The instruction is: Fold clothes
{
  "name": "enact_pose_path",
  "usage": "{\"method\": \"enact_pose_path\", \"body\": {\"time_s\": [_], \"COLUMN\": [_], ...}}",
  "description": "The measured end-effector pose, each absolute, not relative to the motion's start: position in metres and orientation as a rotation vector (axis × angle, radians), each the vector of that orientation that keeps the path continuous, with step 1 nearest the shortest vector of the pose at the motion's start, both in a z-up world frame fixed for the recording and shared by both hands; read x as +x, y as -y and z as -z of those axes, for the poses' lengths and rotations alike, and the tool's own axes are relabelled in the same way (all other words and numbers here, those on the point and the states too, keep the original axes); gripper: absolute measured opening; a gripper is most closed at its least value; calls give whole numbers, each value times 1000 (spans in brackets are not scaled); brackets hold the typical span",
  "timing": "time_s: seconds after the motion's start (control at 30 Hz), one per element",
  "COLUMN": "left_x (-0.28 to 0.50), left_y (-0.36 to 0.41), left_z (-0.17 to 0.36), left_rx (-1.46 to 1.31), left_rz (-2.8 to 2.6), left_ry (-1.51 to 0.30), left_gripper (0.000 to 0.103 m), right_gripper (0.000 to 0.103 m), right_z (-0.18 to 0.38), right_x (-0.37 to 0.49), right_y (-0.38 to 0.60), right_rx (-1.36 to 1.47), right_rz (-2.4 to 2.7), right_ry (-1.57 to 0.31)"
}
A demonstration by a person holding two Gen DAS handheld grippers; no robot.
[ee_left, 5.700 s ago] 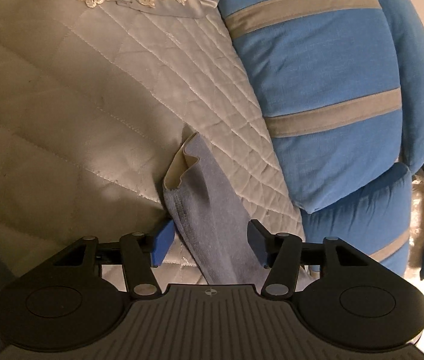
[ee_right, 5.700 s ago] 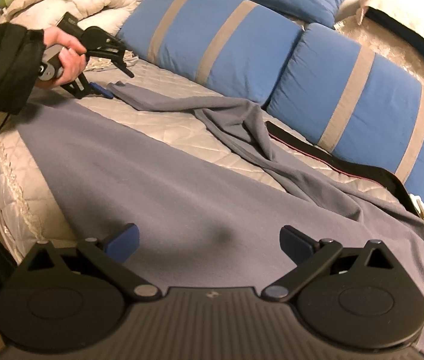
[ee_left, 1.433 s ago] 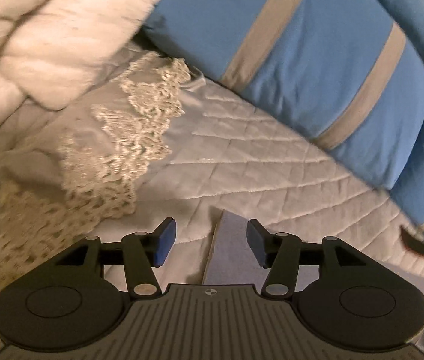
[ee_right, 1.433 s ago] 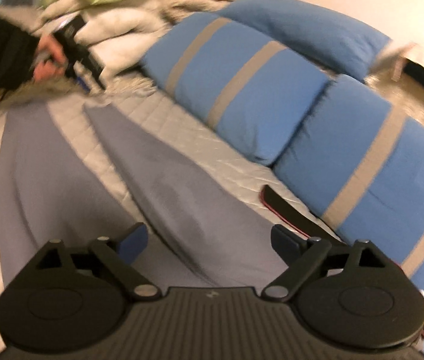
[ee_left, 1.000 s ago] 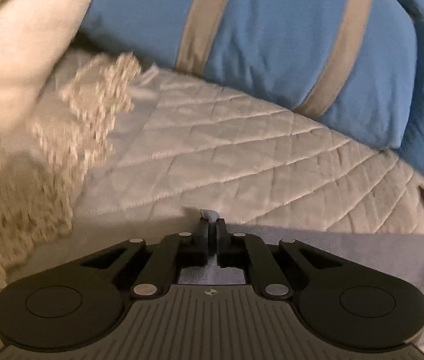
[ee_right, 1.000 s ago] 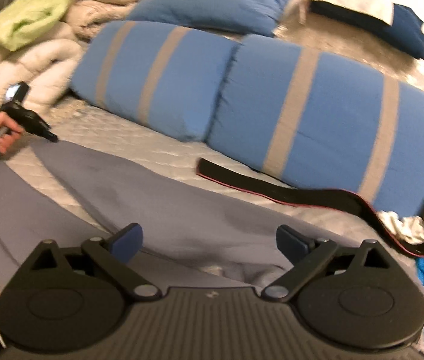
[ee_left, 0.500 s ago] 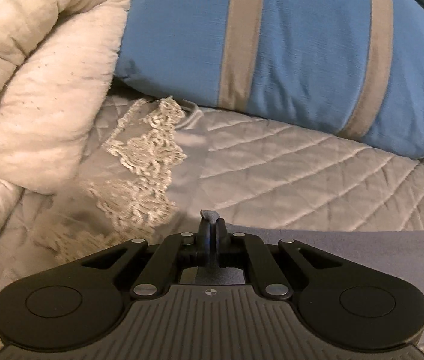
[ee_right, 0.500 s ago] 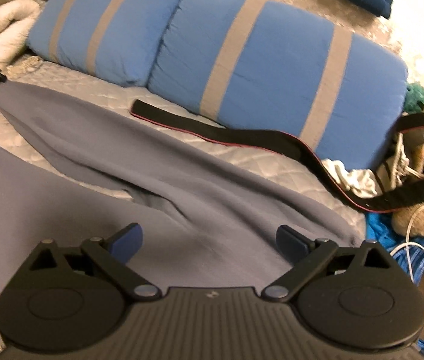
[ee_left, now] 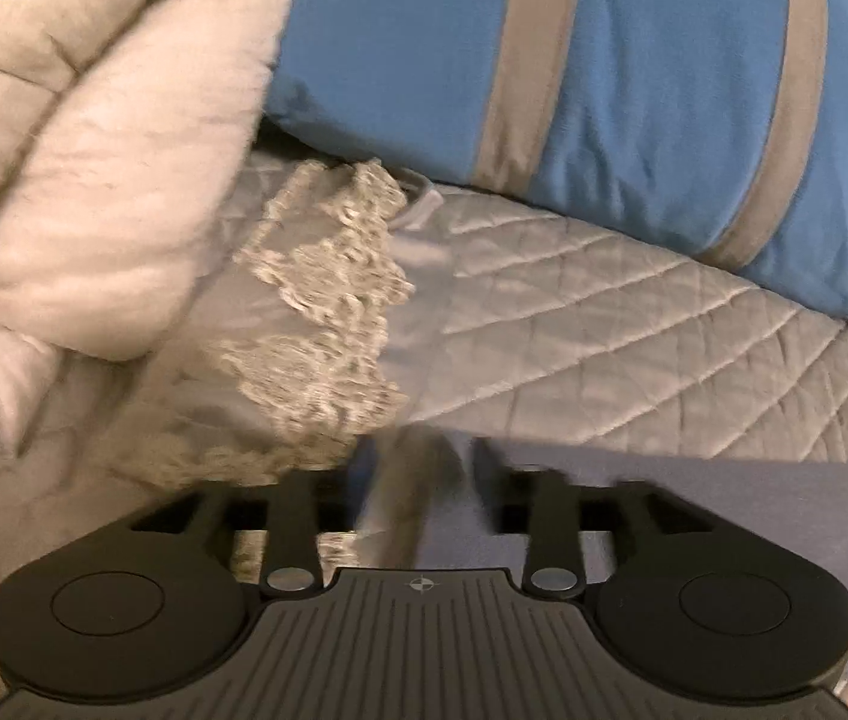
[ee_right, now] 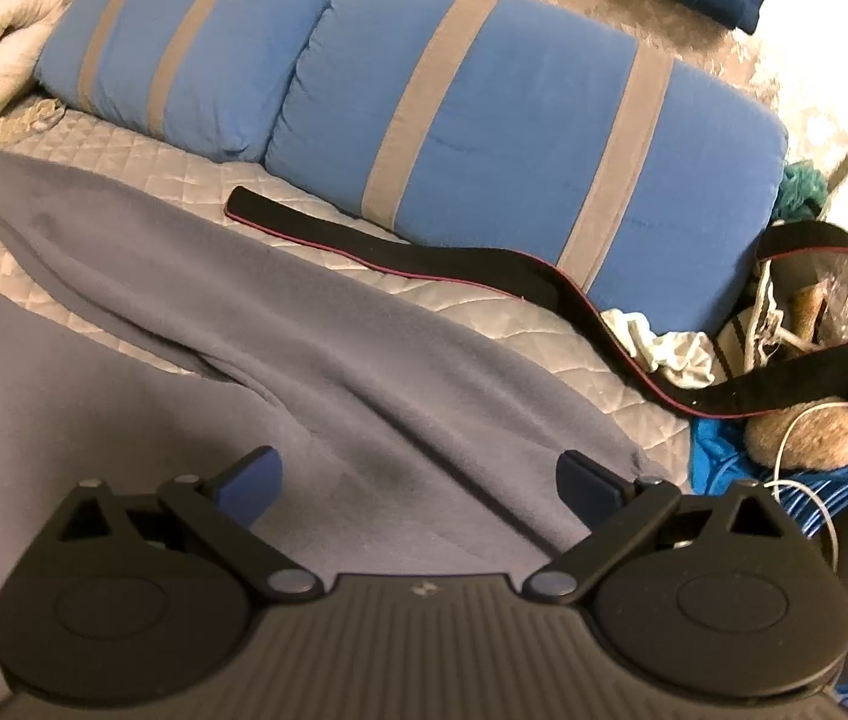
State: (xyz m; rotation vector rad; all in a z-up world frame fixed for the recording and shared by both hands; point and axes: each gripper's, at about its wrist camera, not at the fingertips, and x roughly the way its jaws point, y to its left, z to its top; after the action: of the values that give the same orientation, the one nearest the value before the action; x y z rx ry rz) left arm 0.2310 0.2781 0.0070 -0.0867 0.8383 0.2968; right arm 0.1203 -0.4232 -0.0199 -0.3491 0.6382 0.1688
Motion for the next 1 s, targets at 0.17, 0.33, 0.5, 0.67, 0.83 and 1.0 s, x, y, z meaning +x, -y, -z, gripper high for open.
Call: {"method": "enact_pose_path", "body": {"time_s": [0.17, 0.33, 0.5, 0.67, 0.83, 1.0], "left_x": [224, 229, 246, 256, 262, 261], "left_y": [-260, -238, -236, -240, -240, -235], "left_z": [-24, -19, -3, 19, 38, 42], "left_rx": [99, 280, 312, 272, 268, 257], "left_rz": [-158, -14, 46, 75, 73, 74], "left_ry": [-836, -805, -815, -838, -870, -861], "left_gripper": [59, 60, 59, 59, 43, 15], "right_gripper": [103, 103, 103, 103, 103, 103], "right_z": [22, 23, 24, 24, 26, 26], "right_x": [128, 139, 148, 158, 172, 189], "right_y": [422, 431, 448, 471, 496, 516], "right_rx": [-362, -330, -324, -273, -209, -180], "right_rz": [-191, -225, -245, -264, -234, -174], "right_ry": [-638, -656, -667, -675, -674, -666]}}
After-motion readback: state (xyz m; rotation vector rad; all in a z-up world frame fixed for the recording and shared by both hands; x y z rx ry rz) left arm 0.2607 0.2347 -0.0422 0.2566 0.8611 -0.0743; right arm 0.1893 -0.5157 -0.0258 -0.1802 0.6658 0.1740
